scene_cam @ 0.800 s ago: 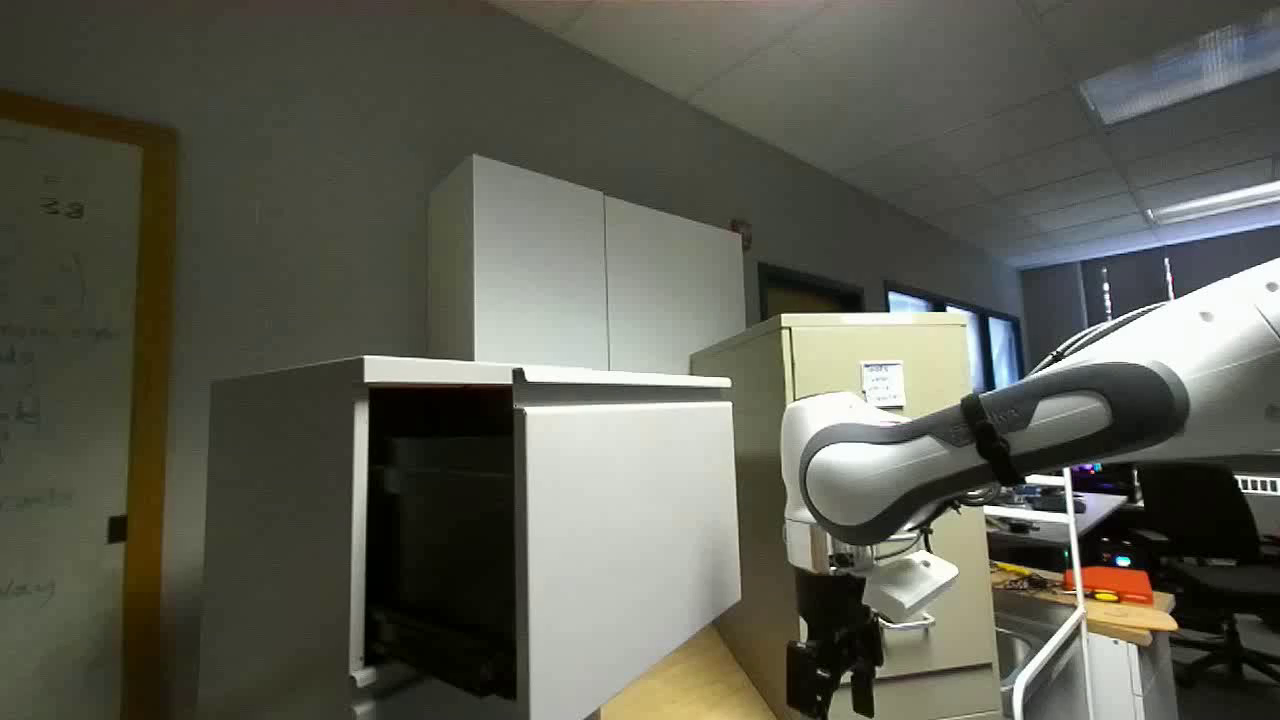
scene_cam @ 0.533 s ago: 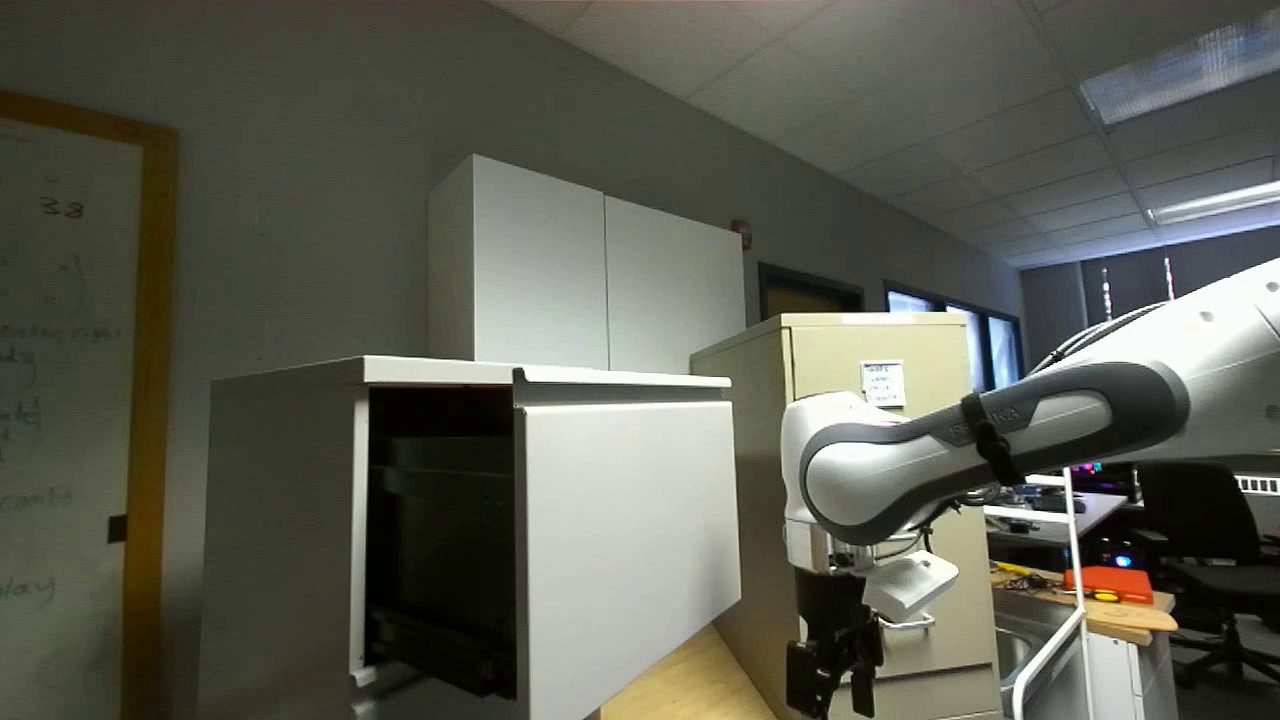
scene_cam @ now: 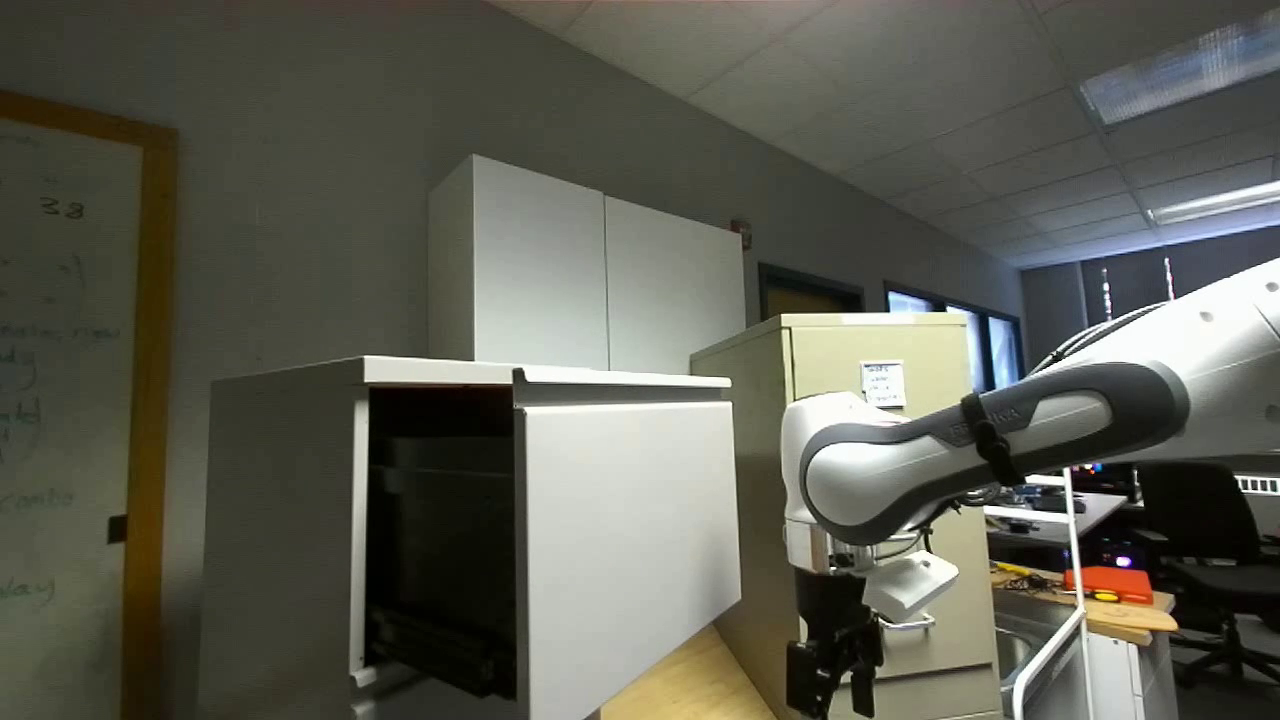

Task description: Close the top drawer of the file cabinet

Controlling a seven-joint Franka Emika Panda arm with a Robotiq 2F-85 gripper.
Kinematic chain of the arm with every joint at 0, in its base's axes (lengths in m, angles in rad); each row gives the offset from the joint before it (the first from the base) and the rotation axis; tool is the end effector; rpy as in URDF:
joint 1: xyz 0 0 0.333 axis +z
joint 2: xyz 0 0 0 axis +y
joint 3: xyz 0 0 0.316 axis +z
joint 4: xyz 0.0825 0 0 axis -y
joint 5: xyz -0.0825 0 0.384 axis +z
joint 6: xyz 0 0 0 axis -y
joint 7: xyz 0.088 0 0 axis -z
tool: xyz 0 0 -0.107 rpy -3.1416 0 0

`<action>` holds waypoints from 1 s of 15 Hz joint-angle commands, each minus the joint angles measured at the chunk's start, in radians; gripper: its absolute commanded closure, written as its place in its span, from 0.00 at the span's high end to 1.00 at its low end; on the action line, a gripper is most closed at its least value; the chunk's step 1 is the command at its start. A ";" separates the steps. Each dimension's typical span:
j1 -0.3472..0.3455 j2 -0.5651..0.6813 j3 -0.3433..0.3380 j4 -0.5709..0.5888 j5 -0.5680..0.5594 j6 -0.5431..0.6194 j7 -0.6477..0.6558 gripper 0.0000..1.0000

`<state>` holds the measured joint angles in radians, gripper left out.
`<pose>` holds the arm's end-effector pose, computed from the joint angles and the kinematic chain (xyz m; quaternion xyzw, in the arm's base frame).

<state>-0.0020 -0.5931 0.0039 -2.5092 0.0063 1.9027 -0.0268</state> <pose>0.3676 0.0012 0.4806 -0.9999 -0.0130 0.0067 0.0020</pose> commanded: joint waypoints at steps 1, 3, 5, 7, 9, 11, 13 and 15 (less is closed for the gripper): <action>0.003 0.000 -0.003 0.002 -0.002 -0.002 0.002 1.00; 0.003 0.000 -0.003 0.002 -0.002 -0.002 0.002 1.00; 0.003 0.000 -0.003 0.002 -0.002 -0.002 0.002 1.00; 0.003 0.003 -0.004 0.010 0.003 -0.002 0.005 1.00; 0.006 0.001 0.003 0.021 0.000 0.007 0.008 1.00; 0.011 0.004 0.010 0.043 0.002 0.020 0.014 1.00; 0.023 -0.004 0.015 0.072 0.011 0.031 0.011 1.00; 0.038 -0.019 0.025 0.108 0.019 0.046 0.009 1.00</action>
<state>0.0148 -0.5963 0.0147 -2.4620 0.0104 1.9458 -0.0268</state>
